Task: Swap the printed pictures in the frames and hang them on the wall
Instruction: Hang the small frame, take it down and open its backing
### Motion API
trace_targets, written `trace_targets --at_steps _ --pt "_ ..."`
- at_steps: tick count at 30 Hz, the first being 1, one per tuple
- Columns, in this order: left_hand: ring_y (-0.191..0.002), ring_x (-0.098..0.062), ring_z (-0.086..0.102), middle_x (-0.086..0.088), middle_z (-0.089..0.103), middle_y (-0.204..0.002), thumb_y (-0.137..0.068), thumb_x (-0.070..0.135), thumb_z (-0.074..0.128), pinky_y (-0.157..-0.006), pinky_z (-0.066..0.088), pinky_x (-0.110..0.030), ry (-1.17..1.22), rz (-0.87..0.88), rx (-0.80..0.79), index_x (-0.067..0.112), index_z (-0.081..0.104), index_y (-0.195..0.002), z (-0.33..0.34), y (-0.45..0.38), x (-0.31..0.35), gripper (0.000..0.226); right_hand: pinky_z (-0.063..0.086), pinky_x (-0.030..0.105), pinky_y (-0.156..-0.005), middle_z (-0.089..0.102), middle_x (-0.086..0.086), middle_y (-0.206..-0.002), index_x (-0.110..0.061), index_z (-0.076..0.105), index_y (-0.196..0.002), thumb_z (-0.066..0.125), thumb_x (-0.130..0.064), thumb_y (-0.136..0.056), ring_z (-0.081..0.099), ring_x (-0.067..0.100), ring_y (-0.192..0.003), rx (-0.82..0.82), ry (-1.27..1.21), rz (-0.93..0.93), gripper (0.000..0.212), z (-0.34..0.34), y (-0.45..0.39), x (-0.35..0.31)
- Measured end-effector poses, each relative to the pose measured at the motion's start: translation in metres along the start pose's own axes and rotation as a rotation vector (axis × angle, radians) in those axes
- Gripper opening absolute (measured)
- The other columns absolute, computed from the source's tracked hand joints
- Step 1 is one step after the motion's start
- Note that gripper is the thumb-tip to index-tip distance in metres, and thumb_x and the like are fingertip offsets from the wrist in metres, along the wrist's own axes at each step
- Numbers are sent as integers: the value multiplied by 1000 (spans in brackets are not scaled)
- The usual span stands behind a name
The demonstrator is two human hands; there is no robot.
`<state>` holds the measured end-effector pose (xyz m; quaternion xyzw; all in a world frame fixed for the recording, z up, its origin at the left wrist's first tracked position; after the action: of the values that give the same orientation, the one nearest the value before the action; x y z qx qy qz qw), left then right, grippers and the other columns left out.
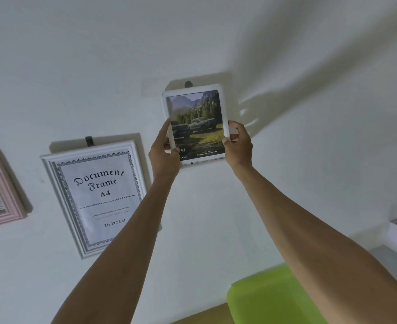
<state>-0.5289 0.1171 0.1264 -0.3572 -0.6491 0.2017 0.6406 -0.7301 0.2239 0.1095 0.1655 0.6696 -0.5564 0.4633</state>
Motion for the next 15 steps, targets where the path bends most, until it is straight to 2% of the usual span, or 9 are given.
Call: trace_targets --at_steps 3,7,9,13,15 --pt "-78 -9 55 -4 63 -103 -82 -19 50 -58 50 -9 18 3 0 35 48 -146 -7 6 5 83 58 26 -76 61 6 -123 -20 55 -134 63 -1 -94 59 19 -96 -1 -2 -13 45 -3 9 -8" --pt "-88 -13 59 -6 64 -117 -84 -18 53 -58 56 -17 43 -33 -40 39 47 -145 -19 24 0 84 54 15 -67 58 1 -117 -20 56 -134 61 0 -95 57 15 -94 -15 -6 29 44 -5 33 -8" --pt "-92 -15 59 -6 63 -121 -84 -18 52 -59 56 -17 53 -60 -44 39 47 -144 -29 40 -8 83 50 12 -62 58 0 -112 -20 56 -134 60 1 -95 58 14 -91 -26 -3 61 44 -3 52 -4" --pt "-91 -17 61 -7 63 -119 -82 -18 53 -61 58 -20 21 -175 -73 42 47 -144 -50 85 -42 87 49 16 -59 59 2 -102 -22 57 -132 57 1 -96 60 9 -79 -54 31 180 43 2 108 21" --pt "-93 -18 60 -7 64 -120 -81 -18 54 -66 59 -22 10 -217 -83 41 47 -144 -65 113 -62 87 49 17 -58 58 2 -99 -23 57 -132 57 1 -96 60 12 -79 -76 56 235 43 5 142 36"
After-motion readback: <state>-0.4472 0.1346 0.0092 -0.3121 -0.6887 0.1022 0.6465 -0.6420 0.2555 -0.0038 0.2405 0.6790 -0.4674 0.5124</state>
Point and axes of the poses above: each hand's wrist, its own y-axis away from the middle knuckle, its own z-axis out of the palm, x = y × z, the point moved 7 cm from there along -y, towards the middle knuckle
